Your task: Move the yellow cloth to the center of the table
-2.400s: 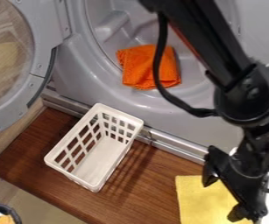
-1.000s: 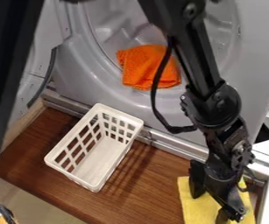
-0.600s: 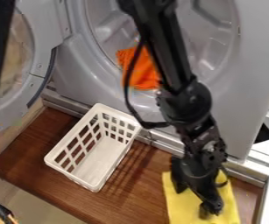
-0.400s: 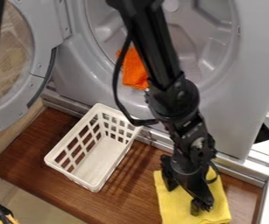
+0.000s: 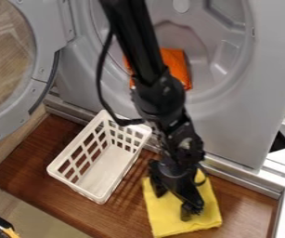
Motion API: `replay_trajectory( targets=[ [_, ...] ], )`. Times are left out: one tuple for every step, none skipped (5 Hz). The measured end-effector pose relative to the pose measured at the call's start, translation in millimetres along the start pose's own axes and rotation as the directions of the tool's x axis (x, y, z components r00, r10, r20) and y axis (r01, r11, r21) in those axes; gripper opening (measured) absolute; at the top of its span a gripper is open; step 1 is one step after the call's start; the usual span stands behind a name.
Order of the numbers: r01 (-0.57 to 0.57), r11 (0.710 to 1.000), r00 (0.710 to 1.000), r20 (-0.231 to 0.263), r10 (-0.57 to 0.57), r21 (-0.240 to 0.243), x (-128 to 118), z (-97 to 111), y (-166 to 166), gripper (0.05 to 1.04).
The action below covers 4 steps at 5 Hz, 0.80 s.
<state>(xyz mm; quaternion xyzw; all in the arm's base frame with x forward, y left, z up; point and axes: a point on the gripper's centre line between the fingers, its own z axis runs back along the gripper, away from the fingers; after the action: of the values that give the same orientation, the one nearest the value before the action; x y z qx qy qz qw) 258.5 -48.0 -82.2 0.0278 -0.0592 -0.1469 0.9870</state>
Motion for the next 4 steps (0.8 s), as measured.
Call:
replay_trajectory(
  targets=[
    [-0.042,0.999,0.999,-0.029,0.042,0.032,-19,3,19,1.001],
    [-0.082,0.996,0.995,-0.061,0.084,0.047,-40,5,32,1.001],
    [-0.112,0.993,0.991,-0.067,0.115,0.049,-51,6,42,1.001],
    [-0.144,0.988,0.987,-0.064,0.147,0.049,-56,5,49,1.001]
  ],
)
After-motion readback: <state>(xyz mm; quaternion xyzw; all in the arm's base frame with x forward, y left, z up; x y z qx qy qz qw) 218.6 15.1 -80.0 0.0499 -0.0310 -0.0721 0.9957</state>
